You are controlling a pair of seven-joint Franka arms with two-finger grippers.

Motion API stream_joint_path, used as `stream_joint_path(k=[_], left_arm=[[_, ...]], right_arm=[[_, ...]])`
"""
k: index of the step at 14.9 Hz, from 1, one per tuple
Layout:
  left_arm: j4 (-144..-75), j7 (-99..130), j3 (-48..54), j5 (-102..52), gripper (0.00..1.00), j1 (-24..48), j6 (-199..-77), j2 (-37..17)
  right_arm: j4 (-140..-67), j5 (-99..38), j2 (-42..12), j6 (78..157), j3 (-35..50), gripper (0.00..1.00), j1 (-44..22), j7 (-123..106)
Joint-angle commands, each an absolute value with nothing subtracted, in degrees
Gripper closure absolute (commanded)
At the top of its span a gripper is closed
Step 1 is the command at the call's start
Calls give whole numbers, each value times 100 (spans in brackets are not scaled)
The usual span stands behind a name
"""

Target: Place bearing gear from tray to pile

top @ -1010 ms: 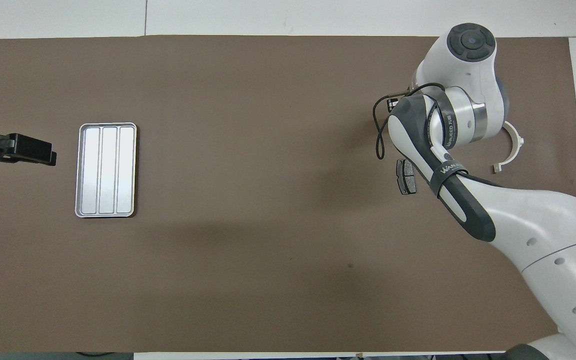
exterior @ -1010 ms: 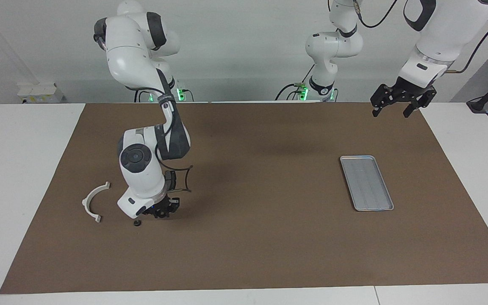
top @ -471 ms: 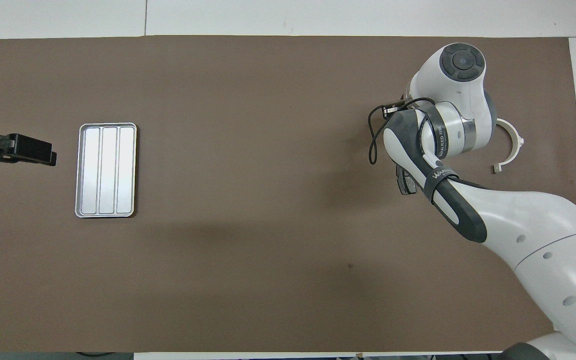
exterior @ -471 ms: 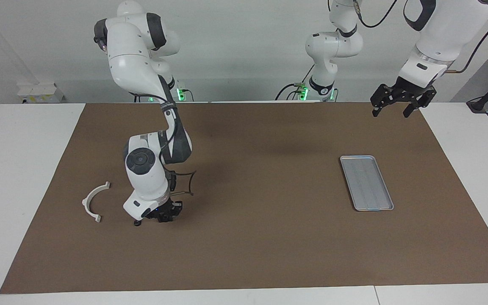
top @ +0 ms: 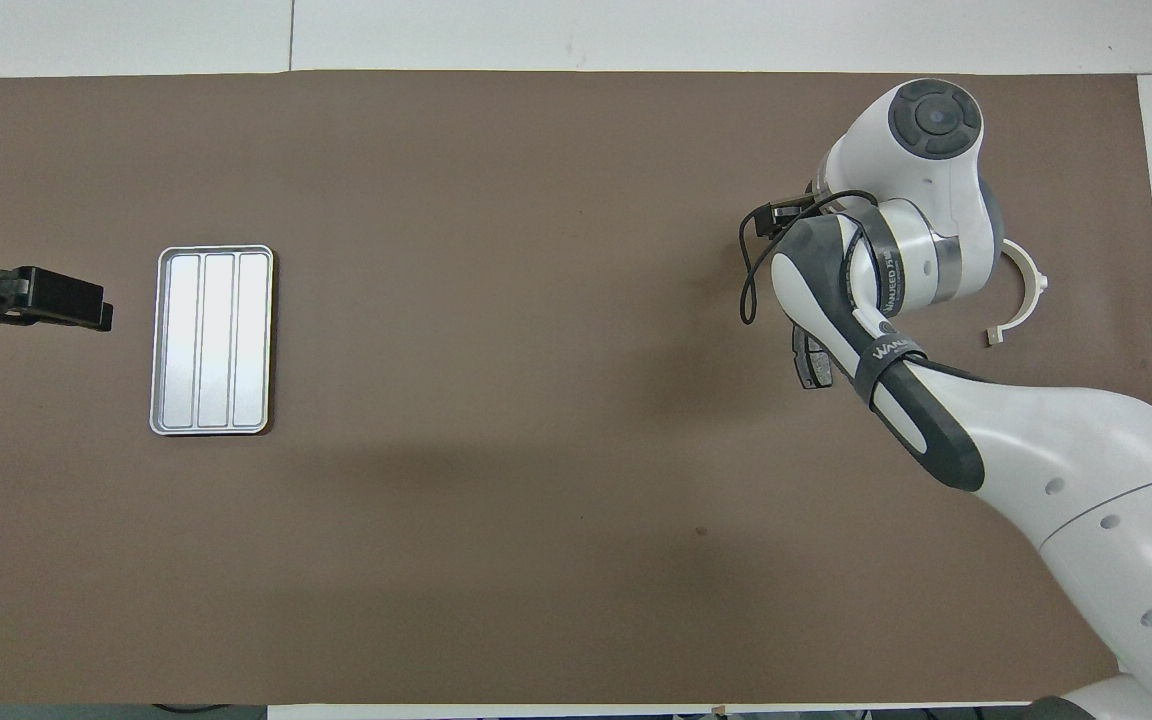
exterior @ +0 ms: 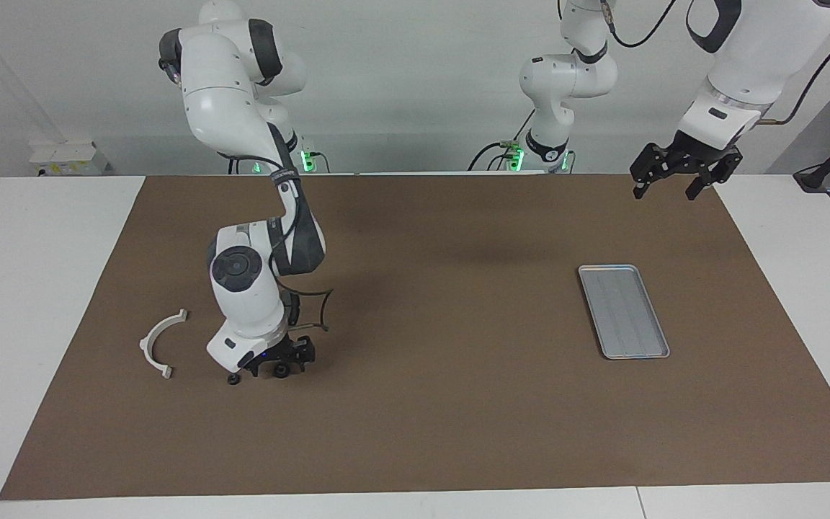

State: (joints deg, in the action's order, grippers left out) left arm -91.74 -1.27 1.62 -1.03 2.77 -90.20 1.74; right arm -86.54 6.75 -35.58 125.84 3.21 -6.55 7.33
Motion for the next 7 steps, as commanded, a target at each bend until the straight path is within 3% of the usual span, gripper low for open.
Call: stream_joint_path(k=[1,7], left_arm=[[-9176,-193,114,-167,0,343,-9018,220],[-9176,-193,114,-167,0,343,-9026,220]], right_arm=[[-8833,633,-3340,12568,396,0,-458,659],[-8833,633,-3060,12271,396,0,-255,606]])
